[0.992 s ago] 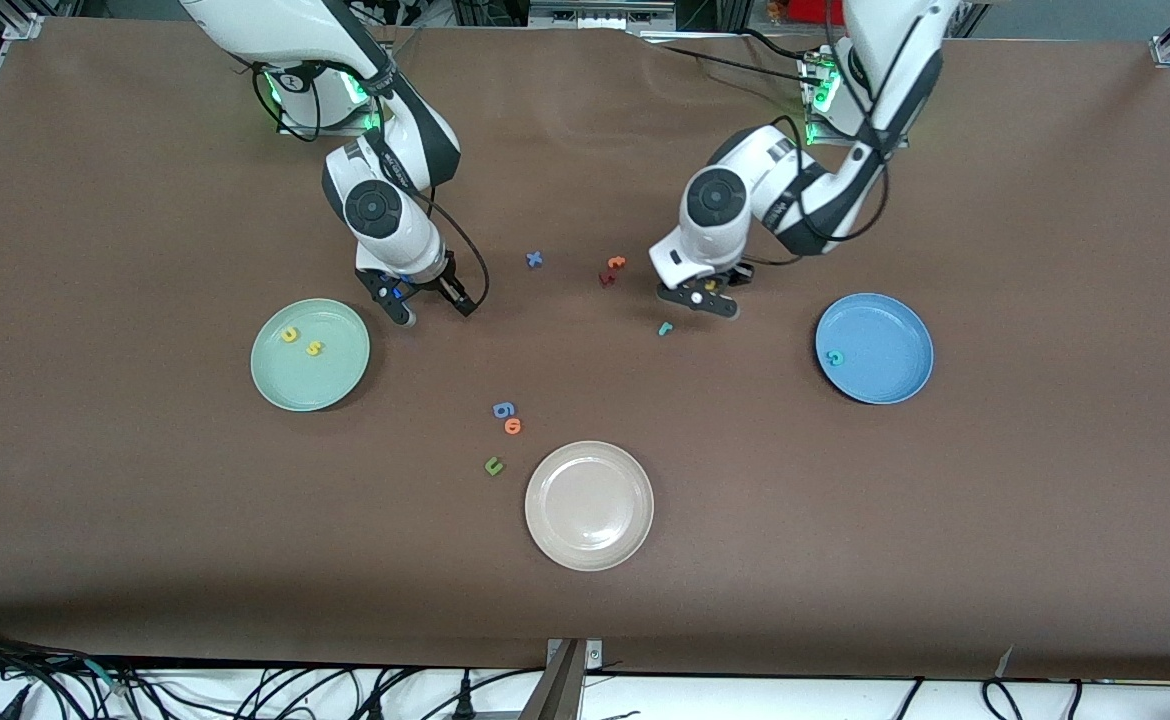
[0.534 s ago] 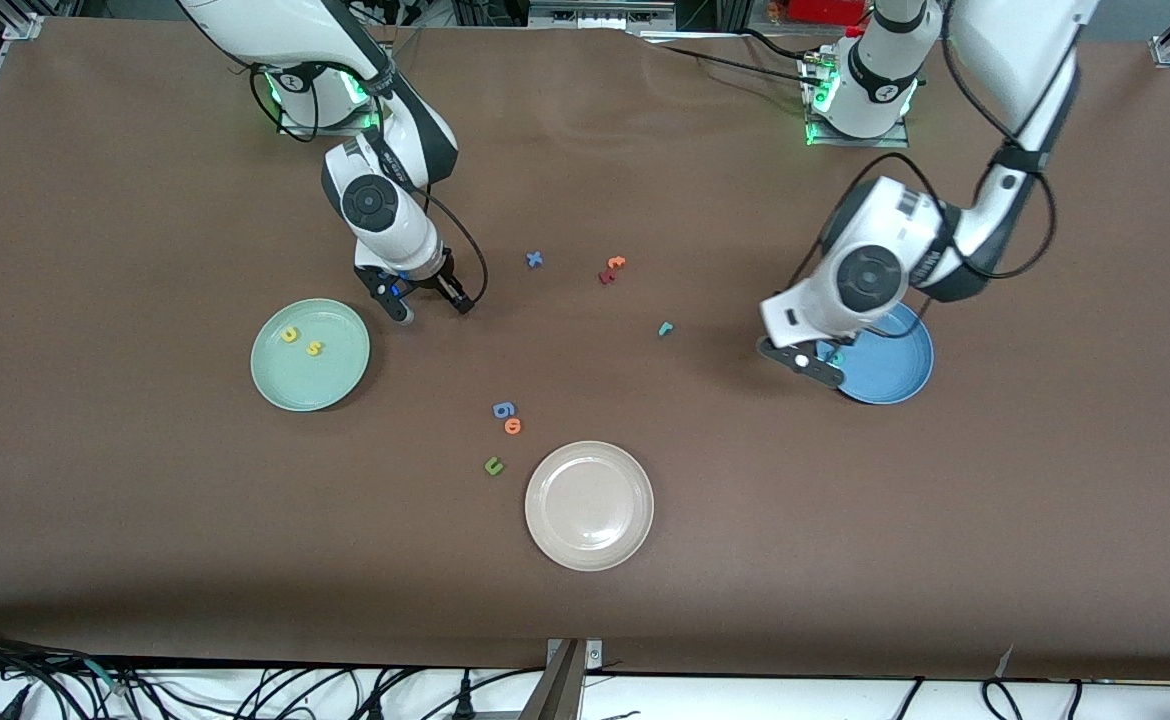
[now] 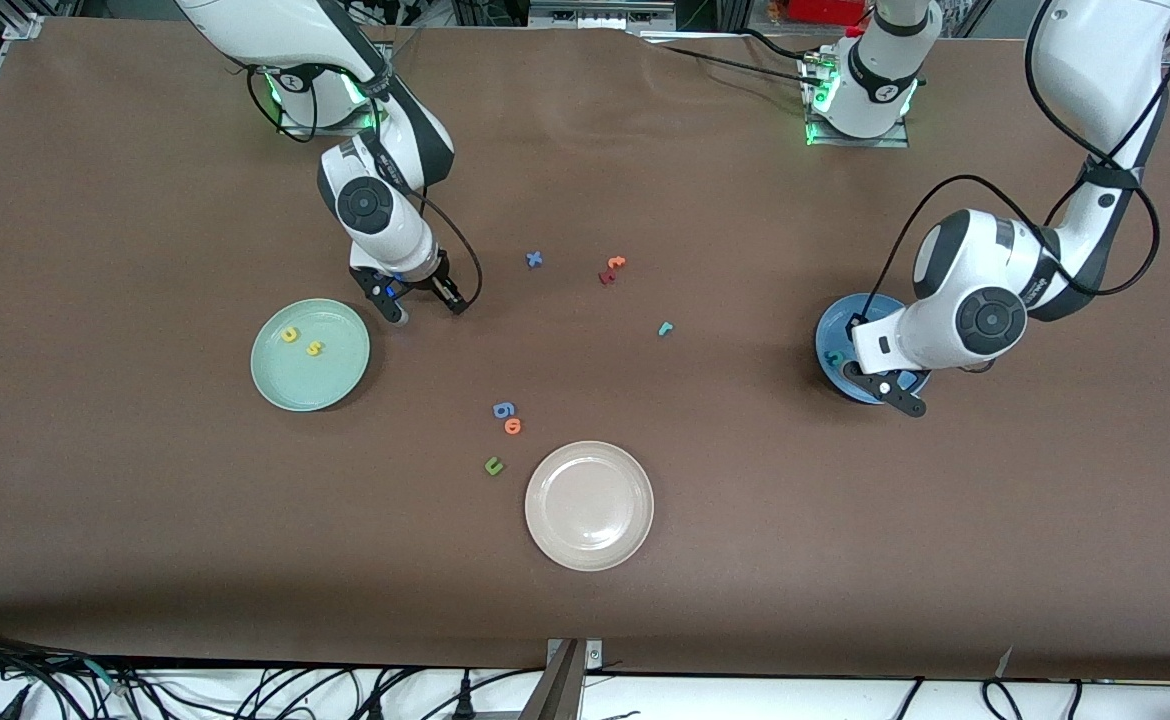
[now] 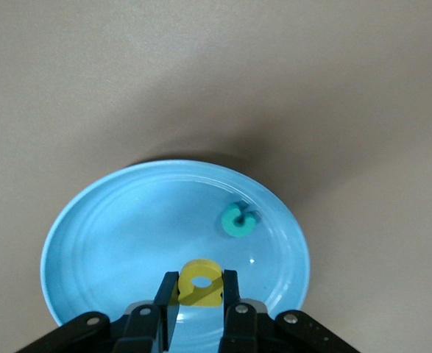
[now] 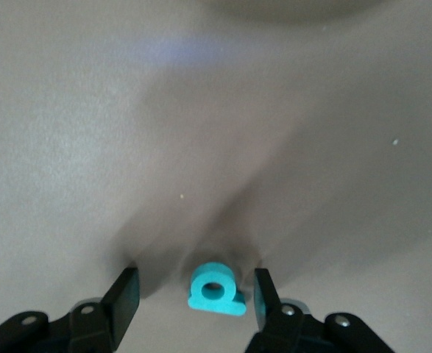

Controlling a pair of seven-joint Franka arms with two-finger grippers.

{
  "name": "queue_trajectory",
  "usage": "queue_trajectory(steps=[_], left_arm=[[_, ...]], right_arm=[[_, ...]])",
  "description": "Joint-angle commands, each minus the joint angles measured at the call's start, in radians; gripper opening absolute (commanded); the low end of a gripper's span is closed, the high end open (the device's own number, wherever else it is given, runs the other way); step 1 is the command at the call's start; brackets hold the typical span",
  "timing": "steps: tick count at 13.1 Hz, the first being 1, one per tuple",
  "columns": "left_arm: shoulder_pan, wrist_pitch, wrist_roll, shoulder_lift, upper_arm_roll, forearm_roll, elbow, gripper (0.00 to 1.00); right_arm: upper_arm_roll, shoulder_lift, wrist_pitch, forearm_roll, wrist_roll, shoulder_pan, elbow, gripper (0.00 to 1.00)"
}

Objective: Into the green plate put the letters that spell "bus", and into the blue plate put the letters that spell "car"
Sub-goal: 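Carry the yellow letter to the blue plate and release with the left gripper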

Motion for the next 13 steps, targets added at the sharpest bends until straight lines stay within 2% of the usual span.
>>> queue_trajectory(steps=[1, 3, 4, 6, 11, 13], left_arm=[[0.017, -0.015, 0.023, 0.048, -0.010, 0.046, 0.059, 0.99], [0.020, -0.017, 0.021, 0.042, -0.011, 0.044, 0.062, 1.00], [0.019, -0.017, 0.011, 0.042, -0.013, 0.031, 0.062, 1.00], [-0.003, -0.015, -0.038, 0.043, -0.021, 0.000, 0.091, 1.00], [-0.122, 0.043, -0.252, 0.042, -0.042, -0.213, 0.091, 1.00], [-0.186, 0.122, -0.388, 0.046, -0.060, -0.230, 0.076, 1.00]], right_arm=[[-0.009, -0.015, 0.017, 0.021, -0.012, -0.003, -0.025, 0.65], [-0.009, -0.013, 0.017, 0.021, -0.010, -0.003, -0.025, 0.54], [-0.009, -0.013, 0.016, 0.021, -0.007, -0.003, -0.025, 0.55], [-0.007, -0.015, 0.012, 0.021, -0.001, -0.003, -0.025, 0.66], [-0.006, -0.015, 0.009, 0.023, 0.002, -0.003, -0.028, 0.66], [-0.006, -0.013, 0.009, 0.023, 0.000, -0.003, -0.030, 0.65]])
